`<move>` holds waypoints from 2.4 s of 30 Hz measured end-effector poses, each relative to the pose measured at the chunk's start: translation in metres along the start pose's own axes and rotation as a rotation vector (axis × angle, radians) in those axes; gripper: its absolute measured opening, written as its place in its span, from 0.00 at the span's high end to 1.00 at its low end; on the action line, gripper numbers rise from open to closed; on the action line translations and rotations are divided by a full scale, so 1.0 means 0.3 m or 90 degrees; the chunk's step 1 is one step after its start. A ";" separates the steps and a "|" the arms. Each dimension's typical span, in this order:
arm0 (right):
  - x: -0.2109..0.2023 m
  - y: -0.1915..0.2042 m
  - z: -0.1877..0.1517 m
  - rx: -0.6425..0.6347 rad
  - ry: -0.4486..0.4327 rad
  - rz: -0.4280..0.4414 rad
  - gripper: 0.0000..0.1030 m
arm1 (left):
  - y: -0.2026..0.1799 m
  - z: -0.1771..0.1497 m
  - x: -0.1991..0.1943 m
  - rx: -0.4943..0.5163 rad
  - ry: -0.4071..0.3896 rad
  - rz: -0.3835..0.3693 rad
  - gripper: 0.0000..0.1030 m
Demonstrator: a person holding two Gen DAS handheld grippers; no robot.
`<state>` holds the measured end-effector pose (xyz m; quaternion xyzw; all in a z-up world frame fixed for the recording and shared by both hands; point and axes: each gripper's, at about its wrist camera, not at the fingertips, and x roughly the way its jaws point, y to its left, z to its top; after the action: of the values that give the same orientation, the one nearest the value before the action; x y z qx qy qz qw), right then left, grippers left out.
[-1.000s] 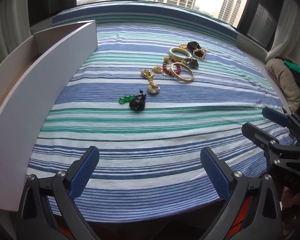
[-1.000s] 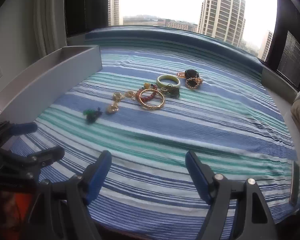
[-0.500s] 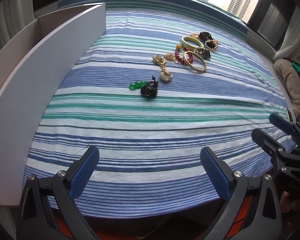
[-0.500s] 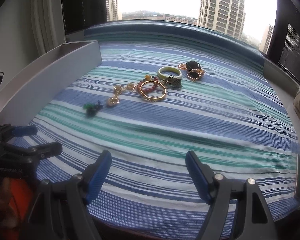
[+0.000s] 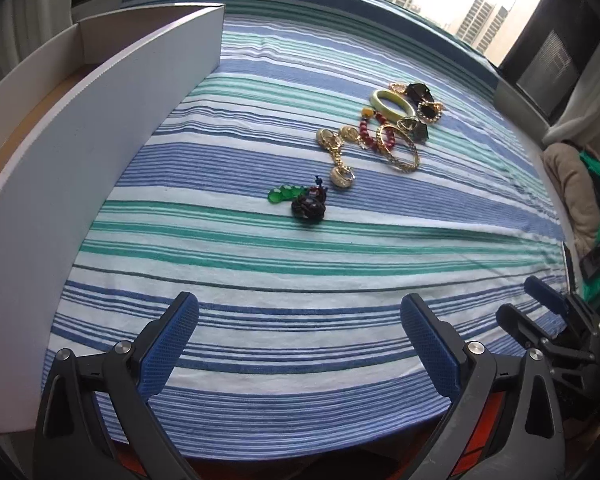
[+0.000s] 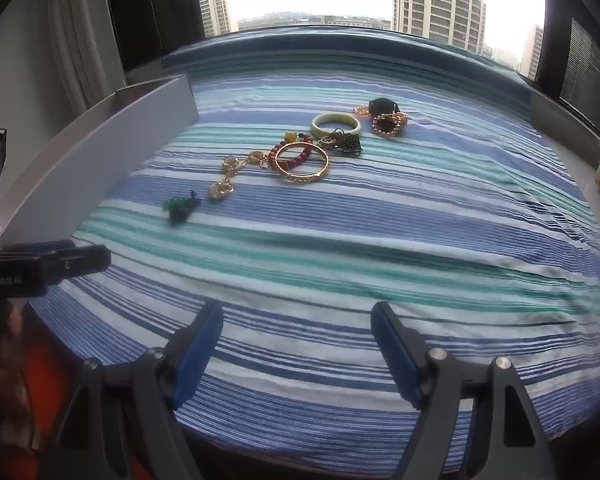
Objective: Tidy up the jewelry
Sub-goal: 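Grasp the black pendant with green jade beads with the left tool, then grasp the gold chain earrings with the right tool while the left tool holds the pendant, then carry the pendant and gold earrings into the white box and open both tools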
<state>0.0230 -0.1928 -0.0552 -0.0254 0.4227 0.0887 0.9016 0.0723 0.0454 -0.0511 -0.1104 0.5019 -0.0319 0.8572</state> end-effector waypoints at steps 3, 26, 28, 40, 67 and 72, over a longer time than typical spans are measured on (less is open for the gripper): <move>-0.005 -0.006 -0.001 0.001 -0.004 0.003 0.24 | -0.024 0.036 0.025 0.044 -0.009 0.010 0.02; 0.003 -0.038 -0.034 0.026 0.010 0.007 0.24 | -0.056 0.148 0.263 0.106 0.008 0.014 0.93; 0.006 -0.042 -0.018 0.027 0.011 0.014 0.24 | -0.034 0.140 0.243 0.091 0.005 0.004 0.93; 0.326 -0.037 0.337 0.145 0.137 0.231 0.52 | 0.077 0.072 0.135 0.023 -0.004 0.002 0.93; 0.442 0.230 0.585 -0.049 0.136 0.127 0.99 | 0.199 0.096 -0.066 -0.058 -0.067 0.008 0.93; 0.545 0.230 0.546 -0.045 0.211 0.110 0.78 | 0.186 0.089 -0.061 -0.054 -0.061 0.004 0.93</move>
<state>0.2371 -0.0827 -0.0734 -0.0346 0.5624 0.1754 0.8073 0.0833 0.1069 -0.0351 -0.1463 0.4616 -0.0023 0.8749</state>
